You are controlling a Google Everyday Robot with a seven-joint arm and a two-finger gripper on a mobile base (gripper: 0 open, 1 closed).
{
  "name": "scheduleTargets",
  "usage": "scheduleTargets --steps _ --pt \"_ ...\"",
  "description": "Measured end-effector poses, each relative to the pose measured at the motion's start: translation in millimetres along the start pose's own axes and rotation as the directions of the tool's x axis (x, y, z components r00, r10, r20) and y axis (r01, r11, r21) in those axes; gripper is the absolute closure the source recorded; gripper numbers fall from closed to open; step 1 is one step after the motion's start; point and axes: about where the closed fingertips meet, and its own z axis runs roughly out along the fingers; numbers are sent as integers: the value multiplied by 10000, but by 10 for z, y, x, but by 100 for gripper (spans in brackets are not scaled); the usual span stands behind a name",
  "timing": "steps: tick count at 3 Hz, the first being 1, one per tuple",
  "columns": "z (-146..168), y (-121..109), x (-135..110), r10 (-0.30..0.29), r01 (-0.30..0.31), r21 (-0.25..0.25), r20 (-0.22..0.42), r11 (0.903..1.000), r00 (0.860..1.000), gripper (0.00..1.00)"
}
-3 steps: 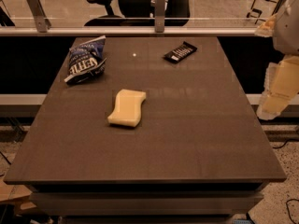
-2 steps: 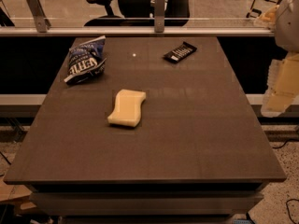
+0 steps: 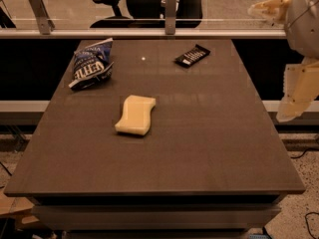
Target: Pick sponge
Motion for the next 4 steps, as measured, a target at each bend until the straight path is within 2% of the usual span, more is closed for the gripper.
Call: scheduleTargets --steps 1,2,3,4 --pt "11 -16 -236 -1694 1703 -17 929 9854 9812 0" --pt "57 -13 -477 -3781 3877 -295 1640 9213 9111 0" --pt "172 -4 -710 -5697 5938 -606 2189 8023 7921 0" --pt "346 -29 -873 -6455 6730 -773 2215 7356 7309 0"
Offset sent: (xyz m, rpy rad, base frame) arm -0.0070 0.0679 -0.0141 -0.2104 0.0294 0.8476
